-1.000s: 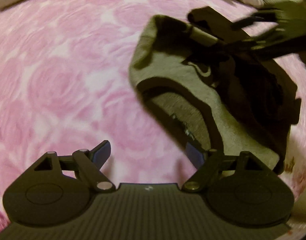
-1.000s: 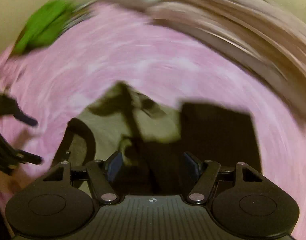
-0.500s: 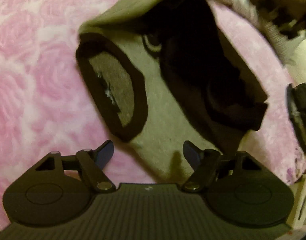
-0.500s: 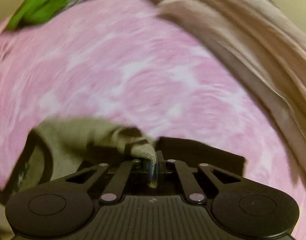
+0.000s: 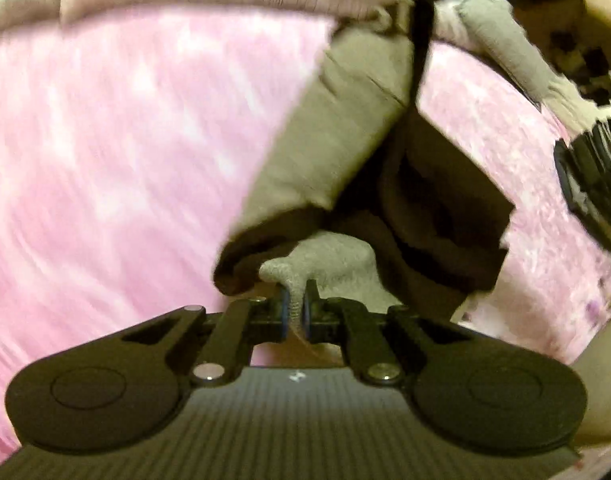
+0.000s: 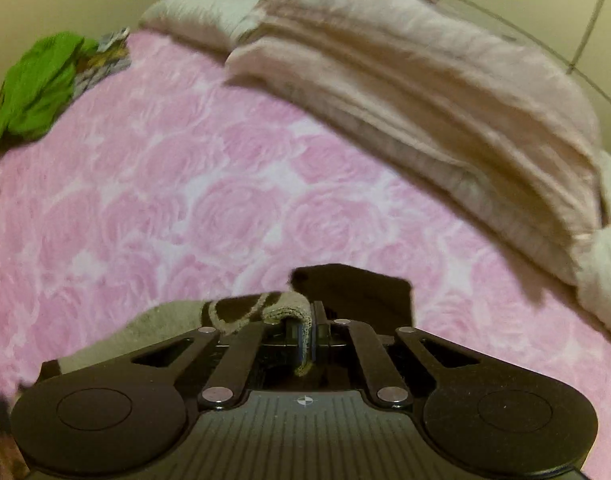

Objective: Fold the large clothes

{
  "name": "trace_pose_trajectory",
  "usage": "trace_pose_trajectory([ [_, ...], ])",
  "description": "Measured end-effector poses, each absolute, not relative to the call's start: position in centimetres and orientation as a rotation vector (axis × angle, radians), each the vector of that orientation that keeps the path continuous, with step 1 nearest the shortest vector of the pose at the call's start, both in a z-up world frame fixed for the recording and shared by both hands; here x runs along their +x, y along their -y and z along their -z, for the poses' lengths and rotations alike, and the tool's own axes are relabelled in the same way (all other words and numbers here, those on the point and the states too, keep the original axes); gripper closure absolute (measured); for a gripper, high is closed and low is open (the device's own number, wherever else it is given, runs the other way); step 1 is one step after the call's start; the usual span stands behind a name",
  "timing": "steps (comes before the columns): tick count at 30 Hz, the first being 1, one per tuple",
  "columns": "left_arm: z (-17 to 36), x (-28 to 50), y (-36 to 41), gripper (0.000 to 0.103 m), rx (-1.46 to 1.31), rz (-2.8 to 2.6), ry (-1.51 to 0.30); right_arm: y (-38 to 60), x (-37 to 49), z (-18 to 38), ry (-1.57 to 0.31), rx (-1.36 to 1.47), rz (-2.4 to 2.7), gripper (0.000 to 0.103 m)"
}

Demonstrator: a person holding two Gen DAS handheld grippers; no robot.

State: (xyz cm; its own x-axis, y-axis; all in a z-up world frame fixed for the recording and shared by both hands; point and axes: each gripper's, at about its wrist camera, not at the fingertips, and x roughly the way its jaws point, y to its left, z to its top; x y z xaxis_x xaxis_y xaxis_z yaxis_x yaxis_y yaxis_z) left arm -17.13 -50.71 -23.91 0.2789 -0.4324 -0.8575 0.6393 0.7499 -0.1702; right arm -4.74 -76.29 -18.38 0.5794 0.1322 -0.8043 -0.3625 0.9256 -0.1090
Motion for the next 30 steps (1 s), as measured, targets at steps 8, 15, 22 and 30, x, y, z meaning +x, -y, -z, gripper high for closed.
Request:
trace_pose_trajectory([
  [8,8.5,-7.7,44.6,0.098,0.549,0.77,-0.655,77.7,-11.2,5.3,-0.738,-0.12,-0.103,0.103],
  [15,-3.0,-5.1,38.0,0.098,0.661,0.829,-0.38,71.3,-20.5,-2.8,-0.592,0.064,0.044,0.103],
  [22,-10.1,-6.7,31.0,0.098,0.692,1.008,-0.21,61.9,-30.5,-9.8,-0.45,0.196,0.18,0.103],
  [30,-19.9,-5.0,31.2,0.098,0.615,1.125,-0.101,58.8,-36.1,-20.1,-0.327,0.217,0.279,0.103],
])
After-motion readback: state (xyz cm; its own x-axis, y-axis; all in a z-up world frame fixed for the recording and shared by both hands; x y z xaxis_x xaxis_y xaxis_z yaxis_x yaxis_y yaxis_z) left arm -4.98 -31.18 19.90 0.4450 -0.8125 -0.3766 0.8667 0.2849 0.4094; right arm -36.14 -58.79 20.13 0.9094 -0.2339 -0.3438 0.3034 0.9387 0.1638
